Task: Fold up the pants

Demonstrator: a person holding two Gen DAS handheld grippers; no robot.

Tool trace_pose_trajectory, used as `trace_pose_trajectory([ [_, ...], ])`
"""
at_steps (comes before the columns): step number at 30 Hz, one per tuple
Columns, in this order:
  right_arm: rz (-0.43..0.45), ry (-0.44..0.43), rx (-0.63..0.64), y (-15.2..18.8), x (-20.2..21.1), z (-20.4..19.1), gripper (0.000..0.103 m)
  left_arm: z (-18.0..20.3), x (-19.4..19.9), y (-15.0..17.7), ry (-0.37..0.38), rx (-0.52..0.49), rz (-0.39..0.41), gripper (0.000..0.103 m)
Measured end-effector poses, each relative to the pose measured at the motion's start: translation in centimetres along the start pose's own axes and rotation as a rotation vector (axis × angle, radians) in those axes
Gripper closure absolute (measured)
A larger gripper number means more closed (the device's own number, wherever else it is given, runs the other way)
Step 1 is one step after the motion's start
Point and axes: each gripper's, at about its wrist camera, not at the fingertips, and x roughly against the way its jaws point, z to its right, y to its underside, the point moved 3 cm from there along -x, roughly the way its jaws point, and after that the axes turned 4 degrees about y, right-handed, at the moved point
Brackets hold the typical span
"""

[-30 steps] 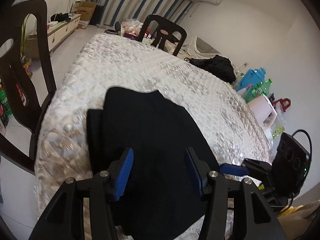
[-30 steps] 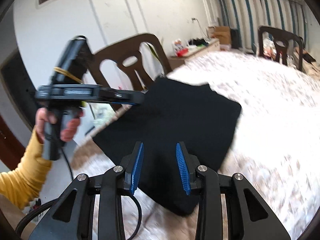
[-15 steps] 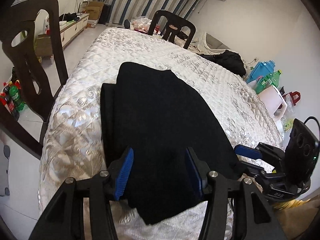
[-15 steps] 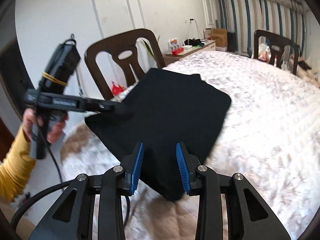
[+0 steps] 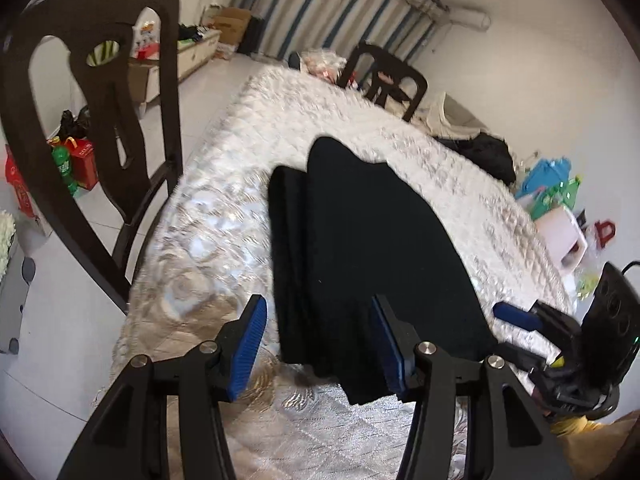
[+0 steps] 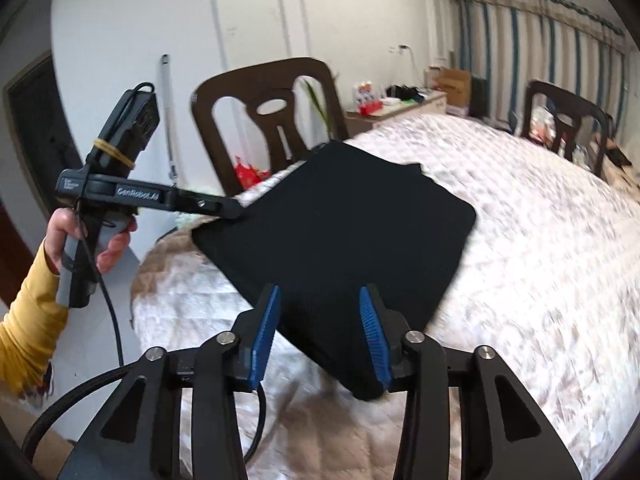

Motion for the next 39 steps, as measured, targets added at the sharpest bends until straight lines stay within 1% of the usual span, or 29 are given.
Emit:
trace_pose_trajectory([
  [1,0.002,-0.011,0.01,-0.2,-0.2,-0.5,0.051,-0.2,0.4,0.0,0.004,0.008,0.014,0.047],
  [3,0.006,-0.052,0.055,-0.6,-0.9,-2.0,0.041,-0.6,1.1,0.0,0.016,0.028,0.04,0.046],
  [5,-0.009,-0.074,0.112,-0.8,-2.1,-3.3,0.037,-0.9,1.4,0.0,0.035,0.053,0.06,0.042],
  [7,-0.022,-0.069,0.17,-0.9,-3.3,-4.8,0.037,-1.2,1.6,0.2,0.069,0.086,0.068,0.039],
  [10,-0.036,-0.073,0.211,-1.1,-4.8,-6.1,0.037,-1.4,1.6,0.6,0.11,0.114,0.065,0.036],
  [14,-0.072,-0.041,0.3,-1.1,-6.8,-7.8,0.036,-2.0,1.8,1.0,0.124,0.141,0.086,0.035],
  [17,-0.081,0.011,0.336,-1.2,-7.9,-8.3,0.033,-2.6,2.0,1.3,0.151,0.182,0.1,0.034],
  [21,-0.092,0.028,0.335,-1.7,-9.0,-8.4,0.029,-3.2,1.8,1.7,0.177,0.217,0.106,0.033],
  [25,-0.103,0.084,0.358,-1.8,-9.9,-8.4,0.028,-3.6,1.7,1.9,0.201,0.234,0.113,0.033],
  [28,-0.11,0.122,0.384,-1.9,-10.2,-8.5,0.028,-3.8,1.4,1.9,0.203,0.244,0.11,0.032],
  [30,-0.116,0.162,0.409,-1.9,-10.4,-8.5,0.028,-4.0,1.2,1.8,0.21,0.255,0.108,0.032],
  [34,-0.119,0.174,0.404,-2.2,-10.6,-7.9,0.029,-4.0,0.9,1.5,0.236,0.273,0.112,0.031],
  [36,-0.114,0.201,0.416,-2.4,-10.9,-7.6,0.029,-3.8,0.8,1.4,0.239,0.271,0.11,0.031],
  [39,-0.118,0.192,0.407,-2.6,-10.9,-7.3,0.029,-3.4,0.7,1.1,0.243,0.268,0.108,0.031],
])
